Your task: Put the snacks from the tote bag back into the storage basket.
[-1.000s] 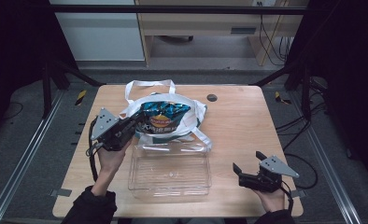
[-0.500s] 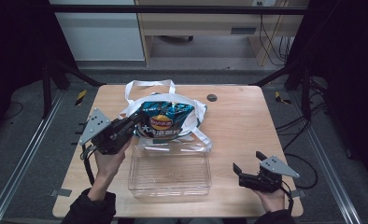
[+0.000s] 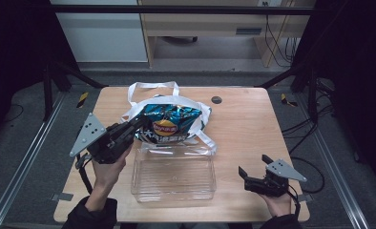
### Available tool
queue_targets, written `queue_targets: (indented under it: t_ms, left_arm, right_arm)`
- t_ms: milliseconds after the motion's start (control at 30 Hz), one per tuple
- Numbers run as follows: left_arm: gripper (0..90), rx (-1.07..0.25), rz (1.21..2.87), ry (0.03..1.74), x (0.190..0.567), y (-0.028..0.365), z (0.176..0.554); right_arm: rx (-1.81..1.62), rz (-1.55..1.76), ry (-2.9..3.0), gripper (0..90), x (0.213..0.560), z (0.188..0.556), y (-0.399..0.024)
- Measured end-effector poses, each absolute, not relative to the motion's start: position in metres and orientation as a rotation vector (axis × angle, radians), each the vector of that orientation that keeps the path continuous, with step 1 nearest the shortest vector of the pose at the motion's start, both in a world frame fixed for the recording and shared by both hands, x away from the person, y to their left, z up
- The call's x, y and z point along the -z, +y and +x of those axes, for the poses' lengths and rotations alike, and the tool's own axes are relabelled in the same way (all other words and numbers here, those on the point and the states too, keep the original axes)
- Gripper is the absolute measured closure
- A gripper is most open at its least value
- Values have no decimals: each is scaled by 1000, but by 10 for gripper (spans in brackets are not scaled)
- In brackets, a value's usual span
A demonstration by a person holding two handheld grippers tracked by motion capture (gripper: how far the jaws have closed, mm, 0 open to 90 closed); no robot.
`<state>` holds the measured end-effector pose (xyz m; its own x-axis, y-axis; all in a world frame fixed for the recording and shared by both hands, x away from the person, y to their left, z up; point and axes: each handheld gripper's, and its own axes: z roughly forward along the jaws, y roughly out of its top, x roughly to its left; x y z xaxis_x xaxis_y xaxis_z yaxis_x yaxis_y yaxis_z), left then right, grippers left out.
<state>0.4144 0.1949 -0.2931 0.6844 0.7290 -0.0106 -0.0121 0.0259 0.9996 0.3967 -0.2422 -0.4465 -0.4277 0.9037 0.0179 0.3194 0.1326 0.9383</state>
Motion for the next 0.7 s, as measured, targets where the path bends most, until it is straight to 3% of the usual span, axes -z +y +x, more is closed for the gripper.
queue_targets:
  t_ms: [700]
  left_arm:
    - [897,-620,1486,643,299,196,383]
  right_arm:
    - [-1293,1166,1821,50,445,394,-244]
